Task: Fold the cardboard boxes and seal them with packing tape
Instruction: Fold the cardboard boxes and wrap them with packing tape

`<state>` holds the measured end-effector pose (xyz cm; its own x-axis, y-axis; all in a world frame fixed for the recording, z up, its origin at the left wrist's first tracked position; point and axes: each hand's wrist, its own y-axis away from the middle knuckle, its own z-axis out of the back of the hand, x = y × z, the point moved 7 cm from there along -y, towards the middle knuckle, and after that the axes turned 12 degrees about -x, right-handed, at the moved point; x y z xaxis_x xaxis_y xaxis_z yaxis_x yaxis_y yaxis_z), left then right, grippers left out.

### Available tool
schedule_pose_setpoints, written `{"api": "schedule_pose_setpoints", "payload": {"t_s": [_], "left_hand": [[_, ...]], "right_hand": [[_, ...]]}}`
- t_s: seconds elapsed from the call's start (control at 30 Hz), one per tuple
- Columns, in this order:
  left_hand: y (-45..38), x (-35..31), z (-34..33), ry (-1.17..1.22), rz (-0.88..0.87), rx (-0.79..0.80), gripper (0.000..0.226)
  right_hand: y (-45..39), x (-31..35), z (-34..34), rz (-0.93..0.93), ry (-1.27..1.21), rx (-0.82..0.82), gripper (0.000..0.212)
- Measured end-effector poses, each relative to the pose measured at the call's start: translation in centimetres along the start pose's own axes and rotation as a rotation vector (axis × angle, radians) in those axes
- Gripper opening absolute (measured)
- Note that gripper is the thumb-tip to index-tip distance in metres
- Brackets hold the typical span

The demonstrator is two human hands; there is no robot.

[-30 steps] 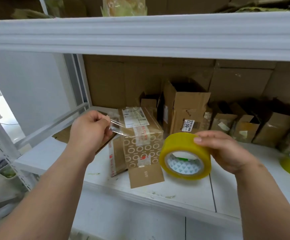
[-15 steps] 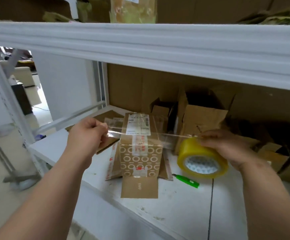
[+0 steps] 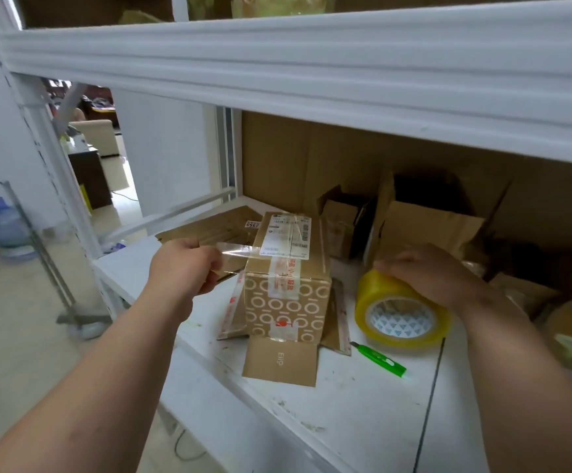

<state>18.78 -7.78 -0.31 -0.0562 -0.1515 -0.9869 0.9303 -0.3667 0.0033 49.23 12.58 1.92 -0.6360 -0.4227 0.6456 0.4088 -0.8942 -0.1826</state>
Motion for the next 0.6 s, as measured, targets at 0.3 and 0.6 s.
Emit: {"api": "schedule_pose_setpoints", "payload": {"t_s": [0.3,0.6], "left_hand": [[0.0,3.4,-1.2,-0.059,0.122,0.045,0.012],[1.6,5.8,-3.6,-0.129,0.247,0.282,0.003]], "right_hand": [[-0.5,-0.9,-2.6,-0.03,0.14,0.105,0.044],[0.2,-0.8,-6.7,-0.135,0.35,0.195,0.07]]}}
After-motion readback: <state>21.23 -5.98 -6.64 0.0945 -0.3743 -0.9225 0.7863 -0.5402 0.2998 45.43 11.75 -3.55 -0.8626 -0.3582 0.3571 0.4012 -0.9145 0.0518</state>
